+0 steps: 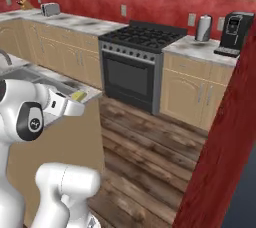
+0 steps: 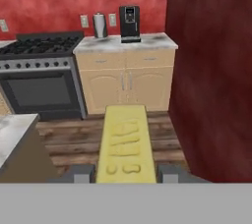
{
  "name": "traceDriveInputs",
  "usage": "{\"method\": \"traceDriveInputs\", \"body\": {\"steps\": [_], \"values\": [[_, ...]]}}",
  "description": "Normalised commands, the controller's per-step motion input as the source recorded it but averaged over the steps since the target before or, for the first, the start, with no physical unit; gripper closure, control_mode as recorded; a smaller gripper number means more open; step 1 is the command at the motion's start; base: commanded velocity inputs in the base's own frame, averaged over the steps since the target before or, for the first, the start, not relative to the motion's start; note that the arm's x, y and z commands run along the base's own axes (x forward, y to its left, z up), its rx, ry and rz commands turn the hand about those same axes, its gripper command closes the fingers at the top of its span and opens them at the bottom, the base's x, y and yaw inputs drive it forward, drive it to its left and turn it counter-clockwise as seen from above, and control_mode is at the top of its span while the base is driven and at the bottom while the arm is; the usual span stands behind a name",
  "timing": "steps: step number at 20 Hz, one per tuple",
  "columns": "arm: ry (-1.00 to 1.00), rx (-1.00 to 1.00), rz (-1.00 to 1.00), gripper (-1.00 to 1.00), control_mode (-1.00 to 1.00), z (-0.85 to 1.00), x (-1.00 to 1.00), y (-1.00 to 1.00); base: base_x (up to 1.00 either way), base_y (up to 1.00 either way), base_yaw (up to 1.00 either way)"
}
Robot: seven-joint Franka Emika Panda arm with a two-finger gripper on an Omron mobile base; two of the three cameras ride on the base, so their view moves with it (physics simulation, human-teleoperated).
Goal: Pick the egg and butter from the fridge and place them by the bowl for mixing.
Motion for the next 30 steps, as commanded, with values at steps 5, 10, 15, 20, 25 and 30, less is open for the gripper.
{"method": "traceDriveInputs", "body": {"steps": [5, 10, 15, 20, 25, 30], "values": [[0.00, 0.00, 0.00, 1.00, 1.00, 0.00, 0.00, 0.00, 1.00, 0.00, -0.08], [0.00, 0.00, 0.00, 1.00, 1.00, 0.00, 0.00, 0.00, 1.00, -0.04, -0.07], [0.00, 0.00, 0.00, 1.00, 1.00, 0.00, 0.00, 0.00, 1.00, -0.14, -0.06], [0.00, 0.00, 0.00, 1.00, 1.00, 0.00, 0.00, 0.00, 1.00, -0.12, -0.04], [0.00, 0.00, 0.00, 1.00, 1.00, 0.00, 0.00, 0.00, 1.00, -0.02, 0.08], [0.00, 0.00, 0.00, 1.00, 1.00, 0.00, 0.00, 0.00, 1.00, 0.00, 0.41]]}}
